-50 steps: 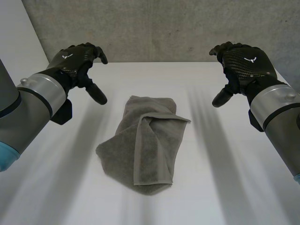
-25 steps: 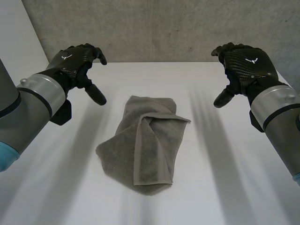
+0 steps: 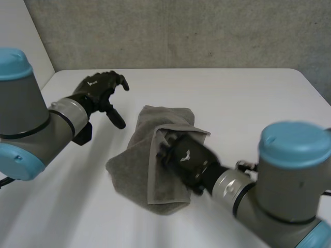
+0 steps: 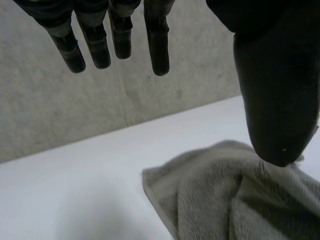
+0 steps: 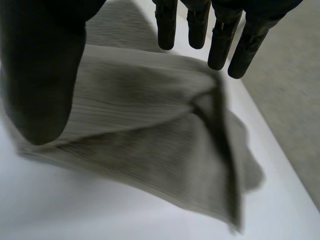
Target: Fold the towel.
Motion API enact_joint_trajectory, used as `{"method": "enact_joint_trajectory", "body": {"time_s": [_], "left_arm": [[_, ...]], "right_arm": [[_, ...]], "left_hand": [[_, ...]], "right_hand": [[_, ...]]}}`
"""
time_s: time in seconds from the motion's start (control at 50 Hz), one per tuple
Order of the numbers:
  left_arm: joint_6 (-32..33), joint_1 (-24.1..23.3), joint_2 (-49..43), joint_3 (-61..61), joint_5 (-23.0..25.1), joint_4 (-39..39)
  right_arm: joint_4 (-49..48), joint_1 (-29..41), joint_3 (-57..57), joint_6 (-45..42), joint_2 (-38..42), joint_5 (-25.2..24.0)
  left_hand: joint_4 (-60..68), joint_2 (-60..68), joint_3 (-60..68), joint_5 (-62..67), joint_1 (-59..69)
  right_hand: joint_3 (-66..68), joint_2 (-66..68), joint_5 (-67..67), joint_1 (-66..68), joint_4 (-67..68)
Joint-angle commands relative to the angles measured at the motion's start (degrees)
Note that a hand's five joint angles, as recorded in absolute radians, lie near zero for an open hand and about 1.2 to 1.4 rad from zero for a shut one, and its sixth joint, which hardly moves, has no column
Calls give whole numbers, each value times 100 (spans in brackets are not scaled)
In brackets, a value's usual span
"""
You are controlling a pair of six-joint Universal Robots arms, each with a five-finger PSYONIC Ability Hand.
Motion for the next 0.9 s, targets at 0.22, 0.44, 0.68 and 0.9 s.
{"method": "enact_joint_trajectory", "body": {"time_s": [0.22,0.44,0.68,0.9], "left_arm": [[19,187,-536,-68,166,334],[19,187,-650,-86,166,352],[116,187,-905,-50,175,343],[415,178,-905,-103,183,352]], "right_arm": [[-1864,447,676,-73,552,-23],[-1882,473,456,-583,886,3],[-1890,-481,-44,1401,359,1143],[-1890,-2206,-264,2246,472,2227]], "left_hand": [[-415,-348,-400,-270,-389],[-432,-365,-417,-287,-406],[-432,-365,-417,-287,-406],[-432,-365,-417,-287,-406]], "right_hand": [[-366,-403,-338,-302,-489],[4983,4946,5011,5047,4860],[6626,6588,6654,6690,6503],[6626,6588,6654,6690,6503]]}}
